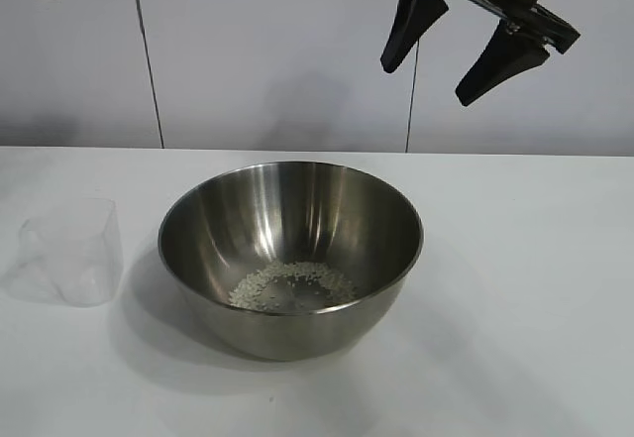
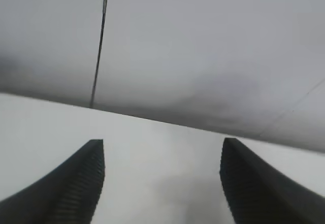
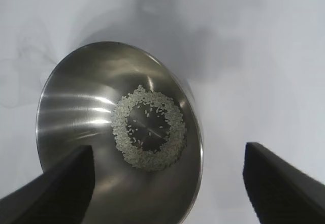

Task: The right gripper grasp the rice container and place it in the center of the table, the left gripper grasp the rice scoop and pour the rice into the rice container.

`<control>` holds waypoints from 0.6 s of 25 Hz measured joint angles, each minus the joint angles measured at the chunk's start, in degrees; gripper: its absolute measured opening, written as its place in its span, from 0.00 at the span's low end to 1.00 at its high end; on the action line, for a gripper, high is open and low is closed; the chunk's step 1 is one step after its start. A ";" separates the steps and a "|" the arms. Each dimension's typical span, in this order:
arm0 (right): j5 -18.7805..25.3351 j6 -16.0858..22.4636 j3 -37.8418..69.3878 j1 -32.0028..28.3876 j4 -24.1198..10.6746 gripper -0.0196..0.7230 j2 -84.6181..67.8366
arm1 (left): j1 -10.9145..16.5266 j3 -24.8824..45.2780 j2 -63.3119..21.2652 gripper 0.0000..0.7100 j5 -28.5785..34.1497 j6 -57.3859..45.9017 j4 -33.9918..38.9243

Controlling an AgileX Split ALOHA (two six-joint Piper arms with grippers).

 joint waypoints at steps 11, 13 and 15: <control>0.10 -0.35 0.00 0.00 0.00 0.78 0.00 | 0.28 -0.60 0.00 0.67 -12.70 -2.03 -7.34; 0.05 -0.84 0.00 0.00 0.00 0.78 0.00 | 0.28 -0.60 0.00 0.67 -14.19 3.53 2.05; -0.07 -1.02 0.00 0.00 0.00 0.78 0.00 | 0.28 -0.60 0.00 0.67 -15.65 9.11 11.11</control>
